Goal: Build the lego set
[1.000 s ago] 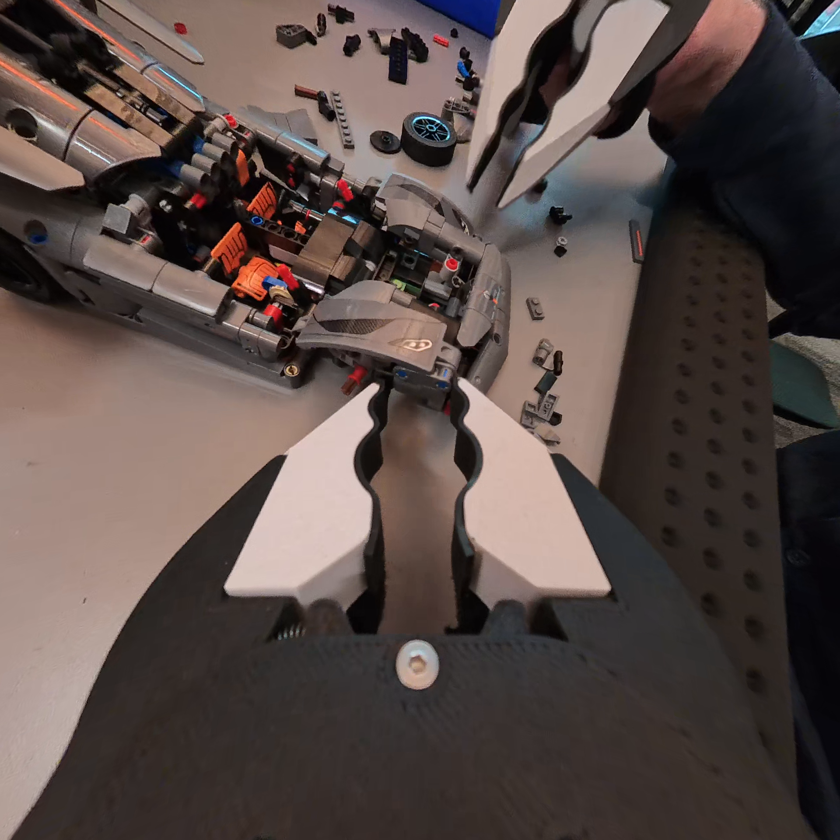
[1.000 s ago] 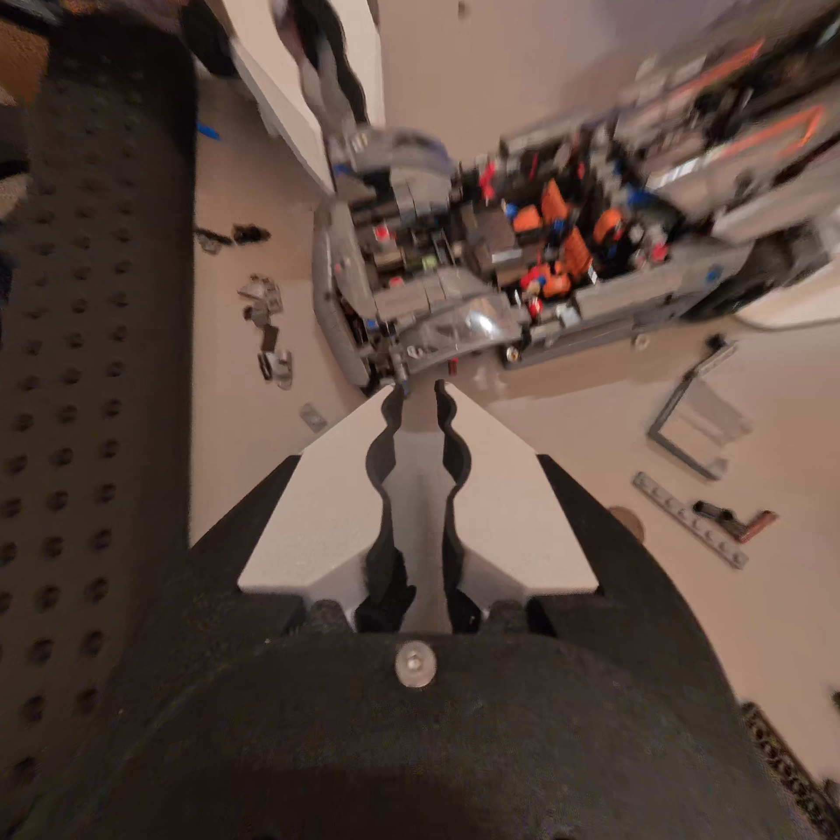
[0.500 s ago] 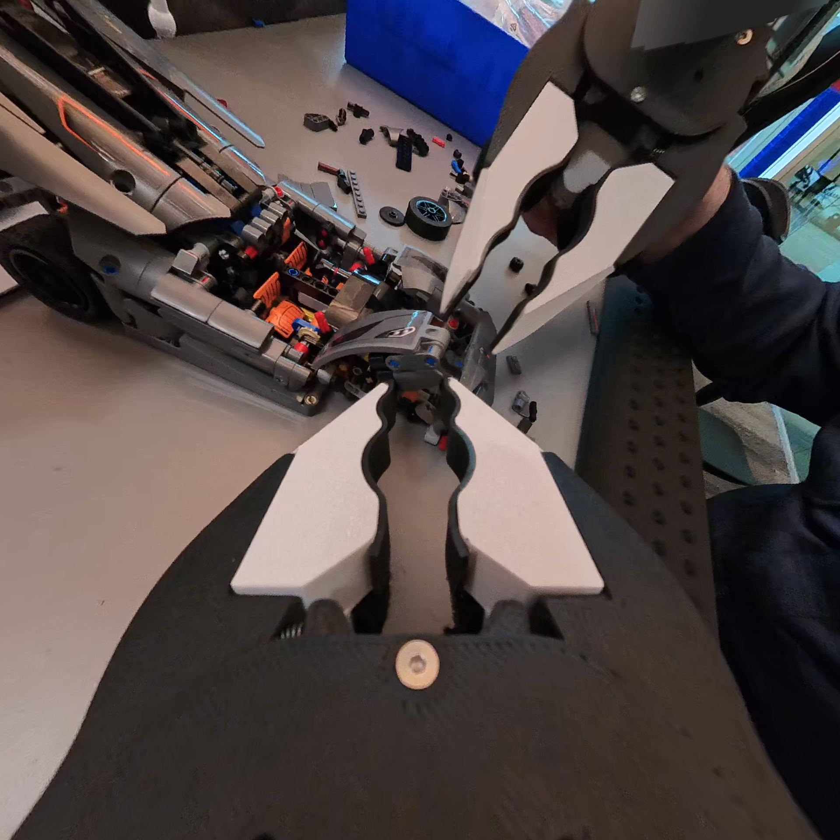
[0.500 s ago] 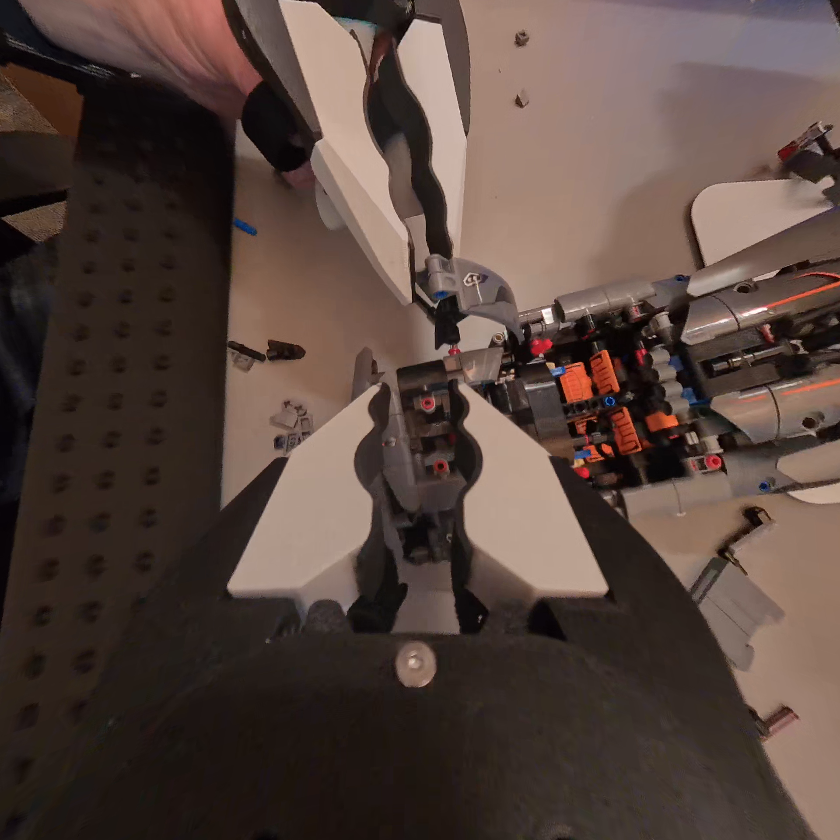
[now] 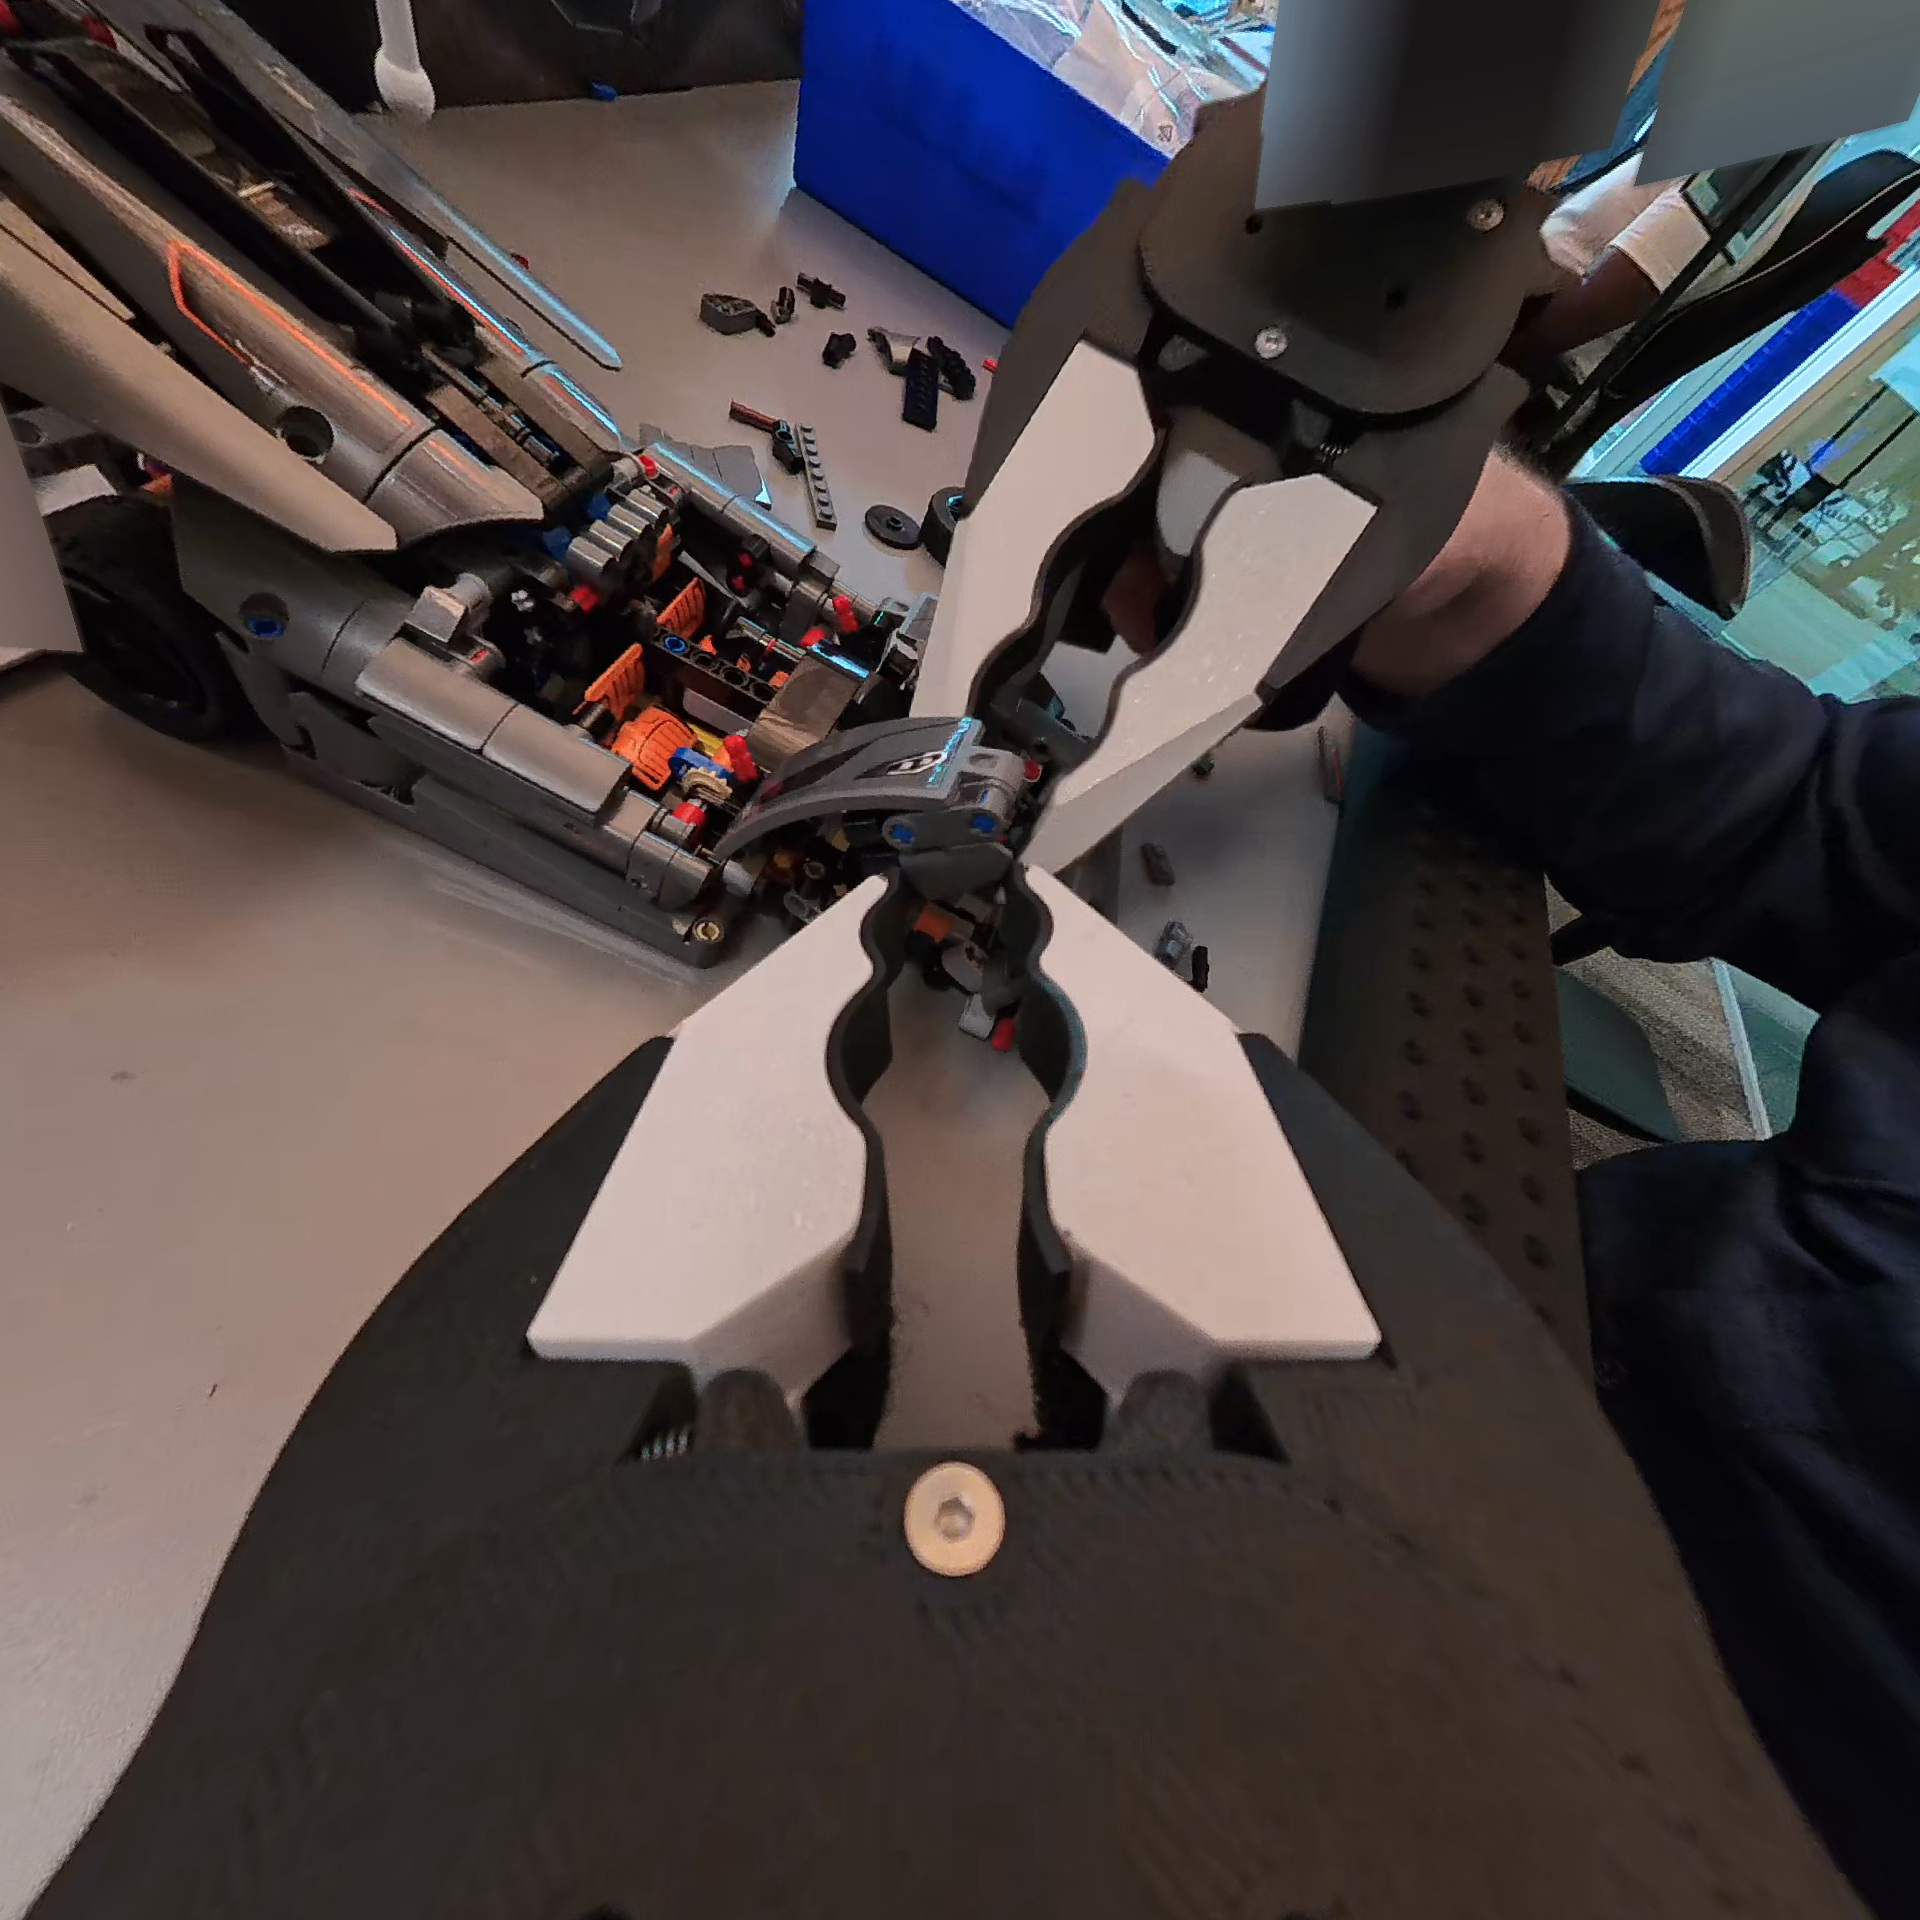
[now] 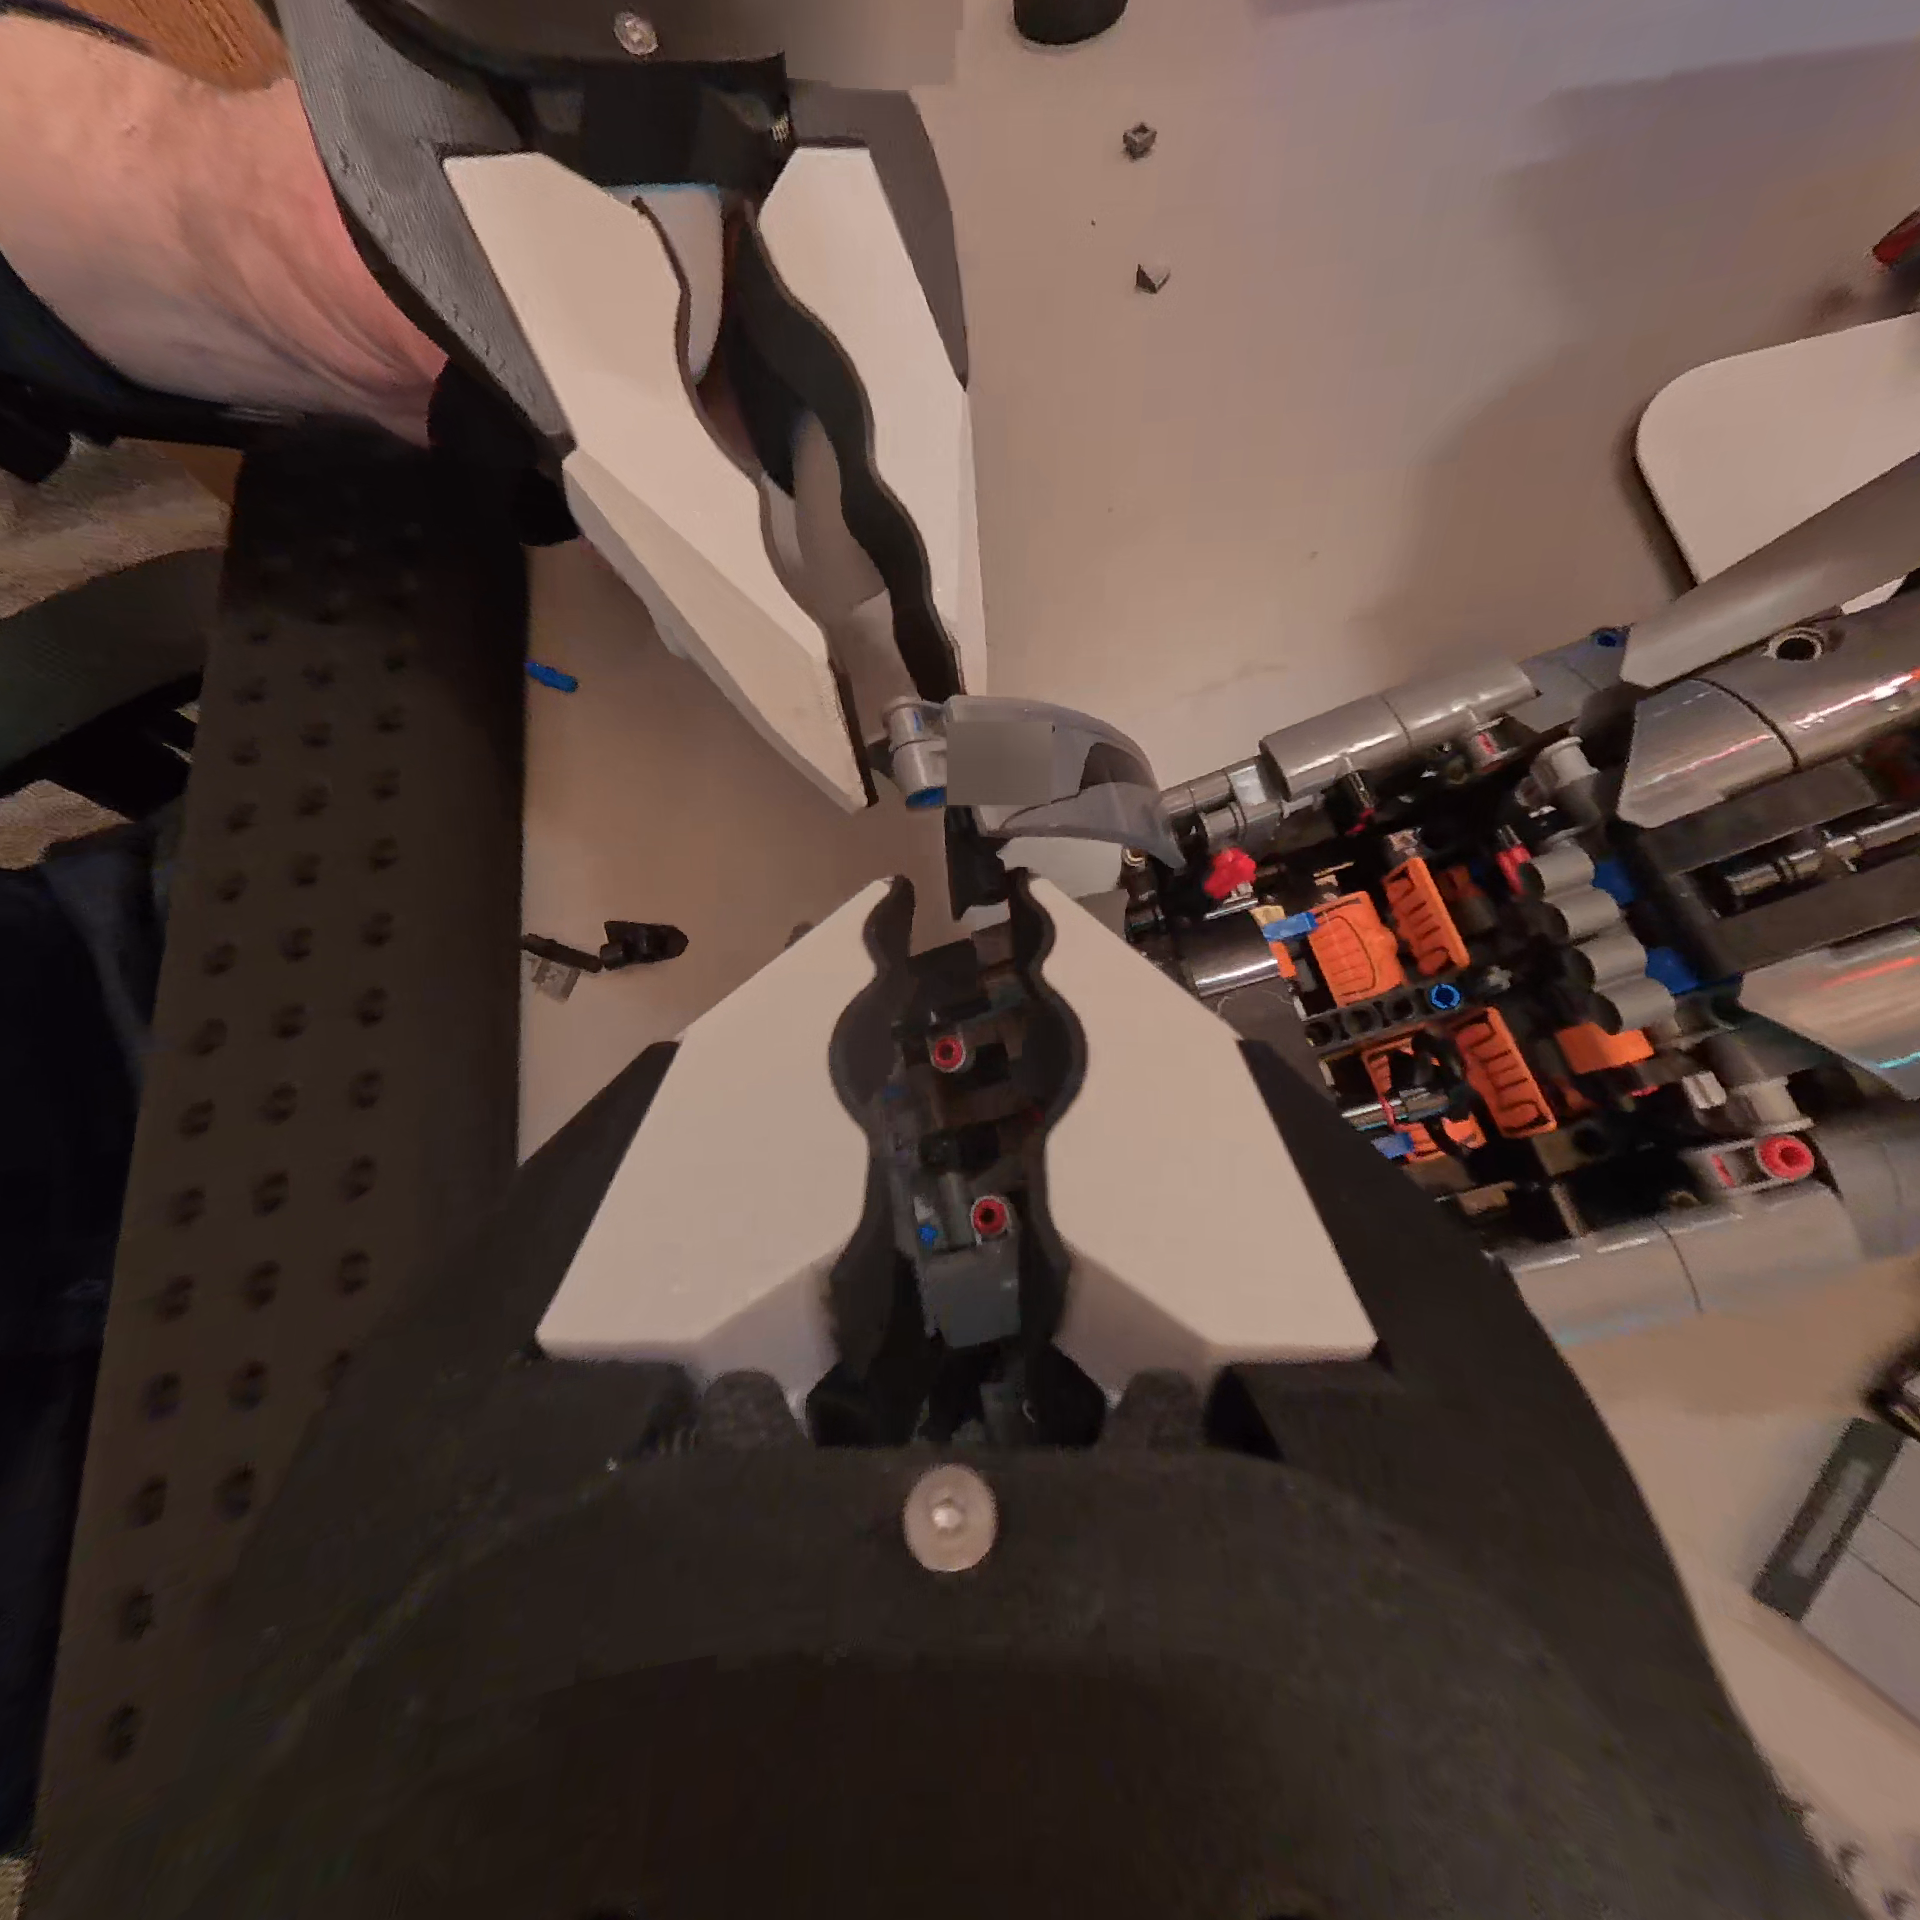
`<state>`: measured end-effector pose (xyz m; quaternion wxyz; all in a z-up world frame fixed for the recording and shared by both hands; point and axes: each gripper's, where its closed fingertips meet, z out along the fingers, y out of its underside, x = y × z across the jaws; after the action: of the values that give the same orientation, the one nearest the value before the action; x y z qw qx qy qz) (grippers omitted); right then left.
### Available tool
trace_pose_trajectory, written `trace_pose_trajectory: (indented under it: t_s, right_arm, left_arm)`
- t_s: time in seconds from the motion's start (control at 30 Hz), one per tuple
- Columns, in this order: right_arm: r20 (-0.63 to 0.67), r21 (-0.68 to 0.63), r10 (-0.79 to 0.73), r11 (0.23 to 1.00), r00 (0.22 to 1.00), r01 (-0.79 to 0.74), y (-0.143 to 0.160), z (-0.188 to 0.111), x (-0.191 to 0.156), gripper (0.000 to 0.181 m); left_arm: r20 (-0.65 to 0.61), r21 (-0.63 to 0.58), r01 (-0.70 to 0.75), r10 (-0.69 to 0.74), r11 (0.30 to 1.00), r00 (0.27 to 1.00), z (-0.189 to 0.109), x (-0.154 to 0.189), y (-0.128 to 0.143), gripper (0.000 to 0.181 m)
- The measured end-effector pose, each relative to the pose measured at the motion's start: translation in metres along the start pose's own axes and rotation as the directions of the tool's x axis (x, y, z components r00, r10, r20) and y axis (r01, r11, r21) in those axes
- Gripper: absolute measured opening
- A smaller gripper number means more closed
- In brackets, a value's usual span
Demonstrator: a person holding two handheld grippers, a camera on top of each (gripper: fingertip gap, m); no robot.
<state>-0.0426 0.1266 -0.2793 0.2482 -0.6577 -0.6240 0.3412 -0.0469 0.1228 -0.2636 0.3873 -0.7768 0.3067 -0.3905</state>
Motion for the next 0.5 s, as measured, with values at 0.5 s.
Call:
trace_pose_trajectory:
  t_s: [0.5]
  right_arm:
    - [0.128, 0.055, 0.114, 0.991, 0.985, -0.121, -0.005, 0.0, -0.004, 0.008]
  left_arm:
    - [-0.005, -0.04, -0.019, 0.019, 0.999, 1.0, 0.004, 0.003, 0.008, 0.028]
